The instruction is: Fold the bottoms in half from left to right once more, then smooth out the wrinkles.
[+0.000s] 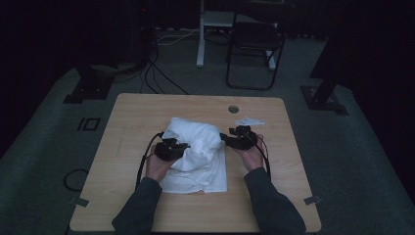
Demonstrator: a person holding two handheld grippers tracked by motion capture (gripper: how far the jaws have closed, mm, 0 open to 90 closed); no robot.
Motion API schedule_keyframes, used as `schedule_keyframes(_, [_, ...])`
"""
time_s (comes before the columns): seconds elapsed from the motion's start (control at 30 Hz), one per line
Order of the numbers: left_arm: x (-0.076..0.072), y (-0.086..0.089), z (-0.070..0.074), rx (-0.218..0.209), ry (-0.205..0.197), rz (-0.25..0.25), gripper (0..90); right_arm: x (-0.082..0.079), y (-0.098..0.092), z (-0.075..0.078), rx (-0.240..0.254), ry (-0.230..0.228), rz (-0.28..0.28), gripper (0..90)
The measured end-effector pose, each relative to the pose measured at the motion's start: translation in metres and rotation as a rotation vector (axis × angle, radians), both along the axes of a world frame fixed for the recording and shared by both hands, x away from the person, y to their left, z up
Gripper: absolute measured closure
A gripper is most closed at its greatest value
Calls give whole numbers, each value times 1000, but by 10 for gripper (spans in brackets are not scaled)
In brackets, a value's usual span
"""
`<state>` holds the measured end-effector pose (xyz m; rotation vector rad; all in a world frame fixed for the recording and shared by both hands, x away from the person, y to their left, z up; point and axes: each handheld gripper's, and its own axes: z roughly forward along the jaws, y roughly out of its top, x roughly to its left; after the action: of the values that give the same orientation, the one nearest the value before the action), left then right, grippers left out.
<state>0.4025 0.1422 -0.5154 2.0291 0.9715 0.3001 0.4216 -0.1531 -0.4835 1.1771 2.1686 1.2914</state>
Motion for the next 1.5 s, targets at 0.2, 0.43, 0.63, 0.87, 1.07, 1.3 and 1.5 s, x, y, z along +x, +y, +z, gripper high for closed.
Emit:
schedule_keyframes(0.2, [-2, -1, 3, 5, -11, -3, 724, -28, 11, 16, 14, -59, 96, 476])
schedule_keyframes(0.43, [-4, -1, 10, 2, 2, -13, 679, -40, 47, -8, -22, -4, 202, 486])
schedule_keyframes(0.63, [-5, 16, 38, -71, -11, -30, 630, -31, 51, -32, -83, 63, 215, 863])
schedule_keyframes(0.87, [2, 39, 55, -56, -63, 75, 625, -30, 27, -31, -82, 67, 165, 829])
schedule_keyframes(1.07, [11, 22, 28, 18, -16, 48, 620, -32, 17, -22, -45, 35, 127, 598])
schedule_keyframes(1.3, [5, 8, 11, 19, -36, 92, 603, -37, 23, -2, 33, -72, 84, 486])
schedule_keyframes(1.5, [3, -1, 1, 7, -46, 132, 604, -36, 51, -15, -48, -35, 212, 426])
